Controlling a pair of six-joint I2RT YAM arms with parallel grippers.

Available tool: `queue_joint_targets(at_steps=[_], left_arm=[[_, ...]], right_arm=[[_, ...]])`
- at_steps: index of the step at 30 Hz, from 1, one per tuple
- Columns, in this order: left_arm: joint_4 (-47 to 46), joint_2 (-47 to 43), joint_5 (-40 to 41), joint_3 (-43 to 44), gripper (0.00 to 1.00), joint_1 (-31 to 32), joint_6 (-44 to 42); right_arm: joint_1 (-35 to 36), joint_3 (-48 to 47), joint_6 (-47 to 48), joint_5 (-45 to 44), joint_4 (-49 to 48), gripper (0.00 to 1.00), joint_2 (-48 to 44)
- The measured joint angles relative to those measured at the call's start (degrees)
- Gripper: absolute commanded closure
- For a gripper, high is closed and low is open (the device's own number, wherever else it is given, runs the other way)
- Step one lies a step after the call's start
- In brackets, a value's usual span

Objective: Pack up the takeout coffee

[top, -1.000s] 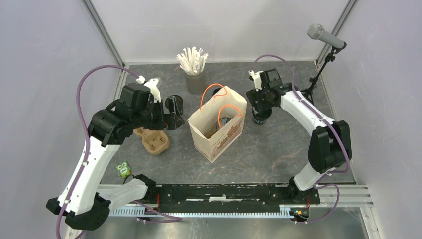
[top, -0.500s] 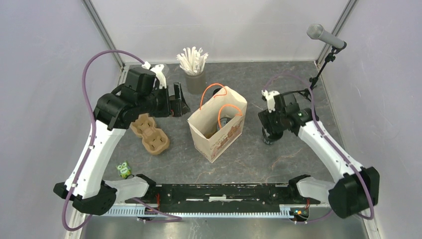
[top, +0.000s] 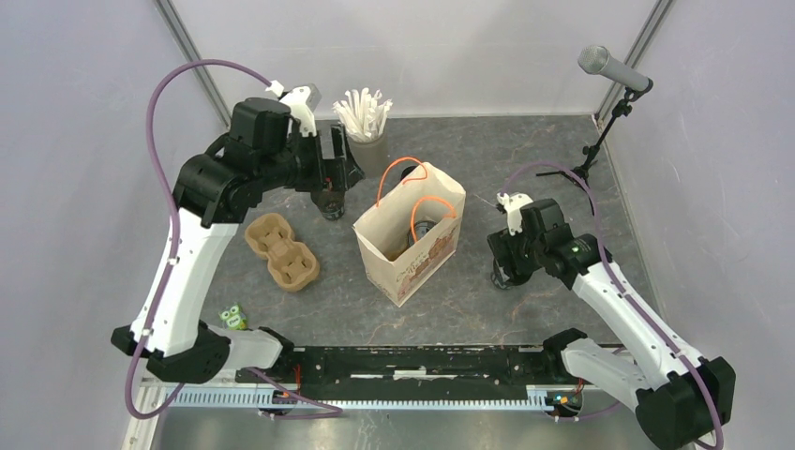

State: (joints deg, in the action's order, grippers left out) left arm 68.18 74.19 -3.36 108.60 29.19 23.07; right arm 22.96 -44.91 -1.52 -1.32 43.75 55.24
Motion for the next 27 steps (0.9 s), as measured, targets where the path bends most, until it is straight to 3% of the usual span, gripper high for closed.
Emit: queue_joint_targets(at_steps=[12,15,22,27], left_arm=[[-0.1,2.5,-1.8,6.4,0.0,1.8,-2.6],[0.6,3.0,-1.7,8.7,0.0,2.7,-2.6],[2.4,10.2,0.6,20.9,0.0,14.3,-4.3],[2.5,17.9,3.7,27.5,0.0,24.6,-4.5]], right_arm=[[0.0,-5.7,3.4,-1.3,5.7,0.04,1.8],[0.0,-11.3,3.4,-1.3,9.1,0.02,3.0],[0.1,-33.4,-1.4,-6.4,12.1,0.02,1.4],[0.2,-38.6,-5.9,-10.7,8.1,0.02,-7.7]])
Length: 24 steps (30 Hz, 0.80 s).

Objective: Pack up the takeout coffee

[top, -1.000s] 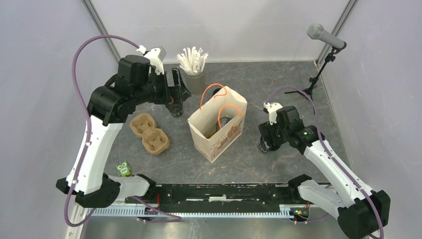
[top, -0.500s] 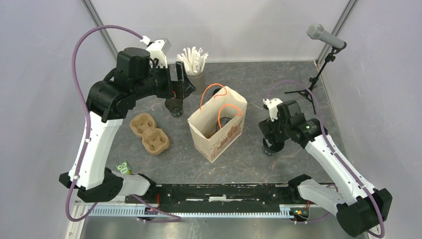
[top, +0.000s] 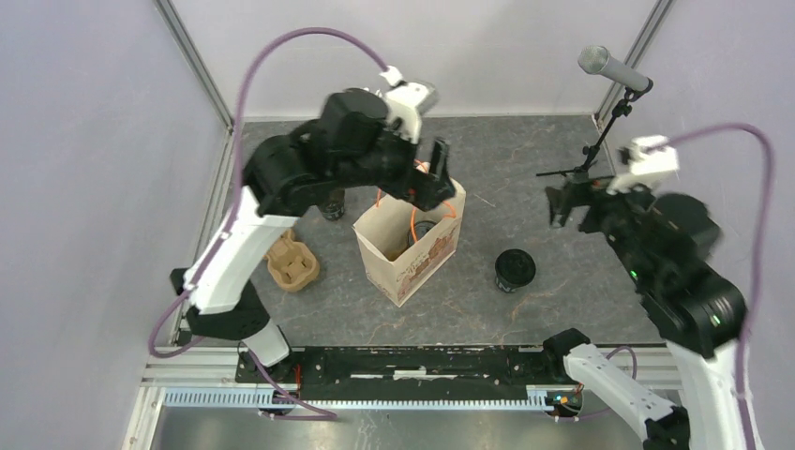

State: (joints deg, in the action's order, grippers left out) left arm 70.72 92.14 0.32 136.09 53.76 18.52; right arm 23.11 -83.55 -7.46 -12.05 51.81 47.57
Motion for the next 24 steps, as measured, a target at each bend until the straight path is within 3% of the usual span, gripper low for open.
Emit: queue_joint_targets(at_steps=[6,11,15,22,24], left_arm=[[-1.9,8.8,0.7,1.8,0.02,8.7,-1.1],[-4.4,17.0,-1.2,2.1,0.09,13.3,-2.6],[-5.9,23.4,-2.2,2.1,0.15,14.7,-3.0],[-8.2,32.6,-1.2,2.1,0.15,15.0,-7.3],[-9.7,35.2,-0.4,2.1,0.11,15.1,-9.0]], right_arm=[[0.0,0.1,-2.1,-5.6,-6.8,0.02,-13.0],[0.0,-3.6,-2.7,-9.4,-7.3,0.02,-15.5],[0.0,-5.2,-3.7,-11.0,-7.0,0.02,-16.8],[-0.7,-11.3,-3.1,-12.5,-5.6,0.02,-17.0],[-0.8,-12.2,-2.7,-12.5,-4.8,0.02,-17.0]])
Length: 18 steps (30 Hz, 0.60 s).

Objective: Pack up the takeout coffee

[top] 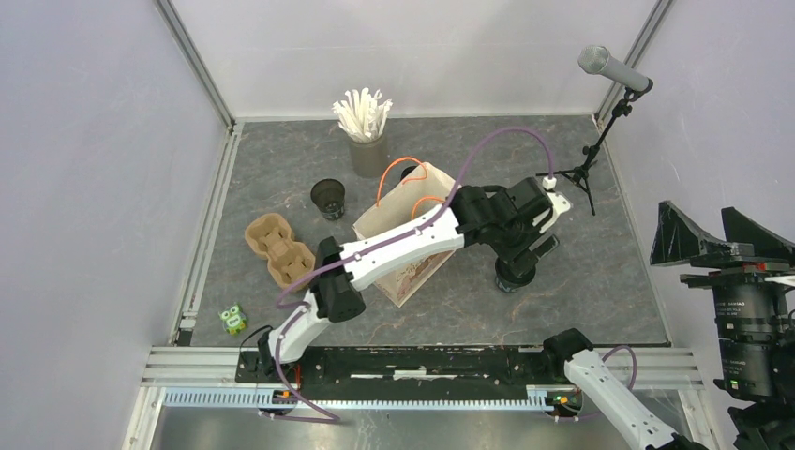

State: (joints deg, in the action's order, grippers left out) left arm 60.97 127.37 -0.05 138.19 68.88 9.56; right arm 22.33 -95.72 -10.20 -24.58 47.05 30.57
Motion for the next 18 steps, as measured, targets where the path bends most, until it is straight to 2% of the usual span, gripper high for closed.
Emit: queue_joint_targets(at_steps=[5,18], left_arm=[[-2.6,4.9,1.0,-0.1,0.04,0.2,-3.5],[-7.0,8.1,1.2,-0.7,0.01,0.3,-6.7]], right_arm=[[-0.1,-1.1,0.3,0.1,2.0,0.02,0.7],[-0.2,-1.1,2.2,0.4,4.1,0.02,3.2]])
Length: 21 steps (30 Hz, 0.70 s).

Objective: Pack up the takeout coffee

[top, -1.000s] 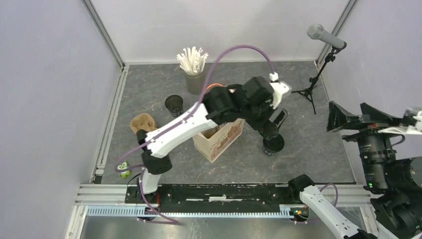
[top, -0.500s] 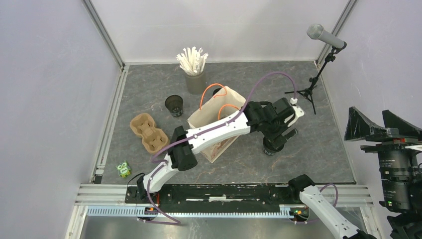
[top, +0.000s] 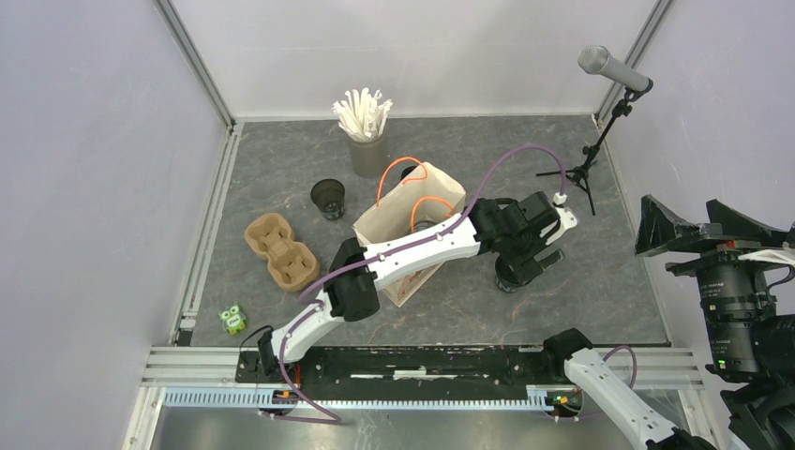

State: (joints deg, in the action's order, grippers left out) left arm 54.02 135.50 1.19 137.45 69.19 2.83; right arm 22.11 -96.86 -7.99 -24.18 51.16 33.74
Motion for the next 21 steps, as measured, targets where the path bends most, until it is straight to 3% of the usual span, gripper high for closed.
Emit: queue_joint_targets(at_steps=[21], left_arm=[[-1.1,0.9,-0.1,-3.1,0.1,0.0,-1.2]], right_arm=[[0.0,0.0,0.5,-0.1,0.4,0.02,0.0]])
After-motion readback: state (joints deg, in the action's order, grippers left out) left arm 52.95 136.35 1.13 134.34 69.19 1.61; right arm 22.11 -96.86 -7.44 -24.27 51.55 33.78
